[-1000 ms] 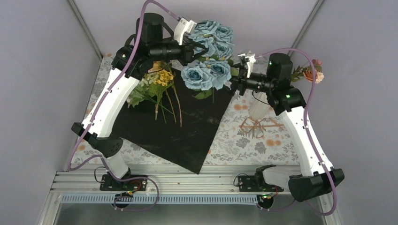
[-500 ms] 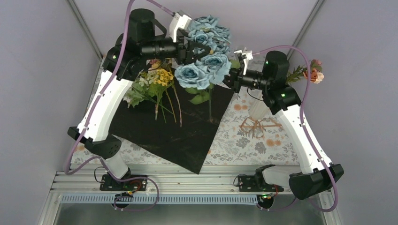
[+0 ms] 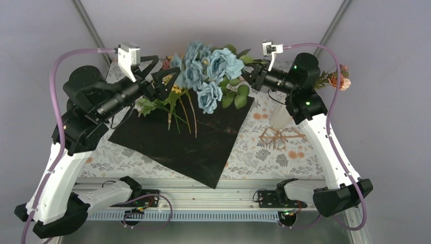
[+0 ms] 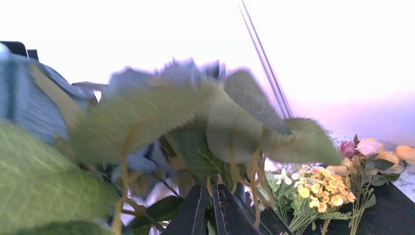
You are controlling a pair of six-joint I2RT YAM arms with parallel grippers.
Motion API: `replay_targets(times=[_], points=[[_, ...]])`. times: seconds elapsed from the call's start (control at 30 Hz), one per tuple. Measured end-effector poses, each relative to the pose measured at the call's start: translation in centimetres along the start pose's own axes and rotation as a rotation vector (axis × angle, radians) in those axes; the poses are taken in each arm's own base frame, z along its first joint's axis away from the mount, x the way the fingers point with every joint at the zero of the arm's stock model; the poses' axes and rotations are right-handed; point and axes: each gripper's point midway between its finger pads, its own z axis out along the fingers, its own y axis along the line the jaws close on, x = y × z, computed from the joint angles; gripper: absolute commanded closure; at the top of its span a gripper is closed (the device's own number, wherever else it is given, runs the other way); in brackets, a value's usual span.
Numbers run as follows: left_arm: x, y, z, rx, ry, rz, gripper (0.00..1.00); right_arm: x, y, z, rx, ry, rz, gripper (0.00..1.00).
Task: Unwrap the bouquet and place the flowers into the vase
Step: Move the vase to the center of the board.
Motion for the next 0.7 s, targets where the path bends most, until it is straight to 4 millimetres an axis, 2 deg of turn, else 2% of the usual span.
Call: replay_targets(times=[0.1, 0.23, 0.3, 0.4, 0.47, 0.57, 0.7], points=[[0.8, 0.6, -0.9, -0.027, -0.024, -0.003, 0.06, -0.9, -0.1, 0.1, 0.013, -0.026, 0.015, 0.93], [2.6, 0.0, 0.1, 0.055, -0.02, -0.016, 0.08, -1.5, -0.4, 0.4, 0.016, -0.05, 0.055, 0.9], [5.2, -0.1, 1.3, 0.116, 0.017, -0.042, 0.07, -1.6, -0.8, 0.7, 0.02, -0.055, 0.078, 0.87], [9.7, 0.8, 3.1, 0.141, 0.107, -0.081, 0.08, -2.0, -1.7, 1.4, 0.041, -0.048, 0.079, 0.77], [11.4, 1.4, 4.0, 0.134, 0.157, -0.088, 0.08, -2.5, -2.1, 2.0, 0.053, -0.032, 0.041, 0.72], [11.8, 1.7, 5.0, 0.13, 0.175, -0.052, 0.09, -2.8, -2.4, 2.5, 0.066, 0.013, -0.041, 0.67], [9.6, 0.8, 5.4, 0.167, 0.142, 0.016, 0.11, -1.7, -2.7, 2.5, 0.072, 0.07, -0.142, 0.57]])
